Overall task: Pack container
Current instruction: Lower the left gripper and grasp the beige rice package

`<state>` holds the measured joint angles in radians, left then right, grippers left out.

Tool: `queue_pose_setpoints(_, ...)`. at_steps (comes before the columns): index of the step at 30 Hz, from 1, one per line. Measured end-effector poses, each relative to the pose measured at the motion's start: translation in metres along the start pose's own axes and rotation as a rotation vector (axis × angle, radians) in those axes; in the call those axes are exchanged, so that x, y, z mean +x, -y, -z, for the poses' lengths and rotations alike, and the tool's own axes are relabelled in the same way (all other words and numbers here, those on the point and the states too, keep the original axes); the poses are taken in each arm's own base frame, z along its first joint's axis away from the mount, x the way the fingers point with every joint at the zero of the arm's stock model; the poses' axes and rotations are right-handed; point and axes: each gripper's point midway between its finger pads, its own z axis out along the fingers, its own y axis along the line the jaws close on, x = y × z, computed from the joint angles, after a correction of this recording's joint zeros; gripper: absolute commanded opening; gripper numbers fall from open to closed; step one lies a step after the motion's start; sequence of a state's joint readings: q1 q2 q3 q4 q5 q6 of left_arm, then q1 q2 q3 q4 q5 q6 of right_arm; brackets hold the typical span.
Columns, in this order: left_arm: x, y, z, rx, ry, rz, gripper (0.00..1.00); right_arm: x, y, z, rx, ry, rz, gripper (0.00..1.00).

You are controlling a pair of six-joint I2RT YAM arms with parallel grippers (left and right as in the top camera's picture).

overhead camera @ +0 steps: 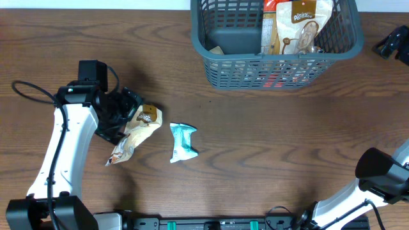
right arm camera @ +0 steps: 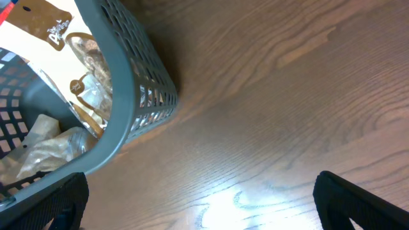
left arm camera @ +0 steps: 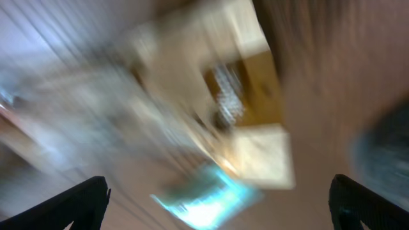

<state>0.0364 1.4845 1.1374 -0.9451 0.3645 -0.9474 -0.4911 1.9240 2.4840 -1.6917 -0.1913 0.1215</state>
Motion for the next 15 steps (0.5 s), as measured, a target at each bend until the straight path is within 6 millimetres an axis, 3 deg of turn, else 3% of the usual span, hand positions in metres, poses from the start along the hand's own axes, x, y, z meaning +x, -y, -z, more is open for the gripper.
queue_pose_setpoints(4,0.029,0.018,0.003,0.083,-0.172,0.183,0.99,0.001,0.0,0.0,0.0,-0.003,-0.001,0.99)
queue_pose_setpoints(9,0.044,0.025,0.007,0.11,-0.271,0.293,0.99,0.001,0.0,0.0,0.0,-0.003,-0.001,0.99)
queue_pose_setpoints(11,0.047,0.019,0.007,0.076,-0.283,0.355,0.99,0.001,0.0,0.0,0.0,-0.003,-0.001,0.99)
queue_pose_setpoints(15,0.052,-0.022,0.006,-0.139,-0.222,0.631,0.99,0.001,0.0,0.0,0.0,-0.003,-0.001,0.99)
